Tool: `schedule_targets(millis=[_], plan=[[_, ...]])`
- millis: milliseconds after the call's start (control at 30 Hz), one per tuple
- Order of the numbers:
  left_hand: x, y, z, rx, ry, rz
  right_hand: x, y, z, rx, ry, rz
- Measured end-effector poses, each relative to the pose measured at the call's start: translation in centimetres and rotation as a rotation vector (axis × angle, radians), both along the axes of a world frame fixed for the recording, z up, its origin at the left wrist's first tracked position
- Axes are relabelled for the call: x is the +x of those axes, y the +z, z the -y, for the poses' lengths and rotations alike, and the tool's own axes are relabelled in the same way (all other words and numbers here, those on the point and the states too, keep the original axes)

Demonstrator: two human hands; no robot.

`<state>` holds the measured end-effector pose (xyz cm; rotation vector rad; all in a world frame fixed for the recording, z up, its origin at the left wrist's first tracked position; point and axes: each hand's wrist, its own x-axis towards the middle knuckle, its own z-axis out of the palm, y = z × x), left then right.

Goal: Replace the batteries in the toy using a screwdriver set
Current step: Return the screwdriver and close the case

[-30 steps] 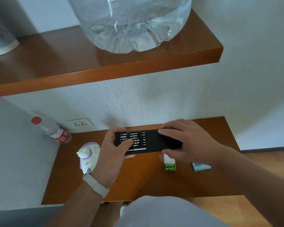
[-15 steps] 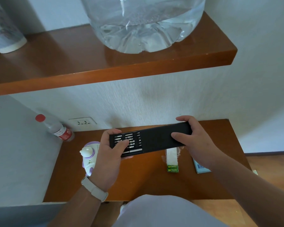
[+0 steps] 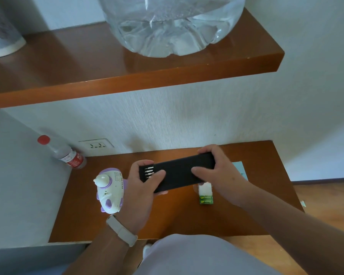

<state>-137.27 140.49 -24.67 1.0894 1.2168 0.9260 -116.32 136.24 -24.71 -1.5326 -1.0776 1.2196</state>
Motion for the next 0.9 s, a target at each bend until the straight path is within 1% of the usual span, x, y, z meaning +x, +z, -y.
schedule_targets(millis=[100,200,333,400,533,633,767,833,900], plan=[[1.2,-0.3,0.9,0.012,-0.012,-0.036,-1.6,-0.7,0.5,-0.003,0.013,0.096],[1.0,-0.6,1.0,-0.010,0.001,-0.028,-2.3,-1.4,0.7,0.012,-0.018,0.106],[0.7,-0.7,0.8,-0.009,-0.009,-0.025,-3.2,-2.0,0.8,-0.016,-0.031,0.190],[0.7,-0.4,-0.1,-0.014,-0.027,-0.004,-3.4,-2.0,0.3,-0.018,-0.043,0.187],[0.8,0.4,-2.2,-0.064,-0.064,0.086,-3.0,-1.4,-0.7,-0.019,-0.045,0.131],[1.2,0.5,-2.5,-0.111,-0.047,0.224,-3.1,-1.2,-1.0,0.043,-0.157,0.070],[2.5,-0.6,-1.3,-0.245,-0.040,0.419,-3.5,-1.8,-0.5,0.079,-0.339,-0.021],[3.2,-1.1,-0.5,-0.274,-0.032,0.474,-3.7,-2.4,0.0,0.063,-0.382,-0.027],[4.2,-1.9,0.1,-0.285,-0.031,0.483,-4.0,-2.9,0.6,0.020,-0.385,-0.054]])
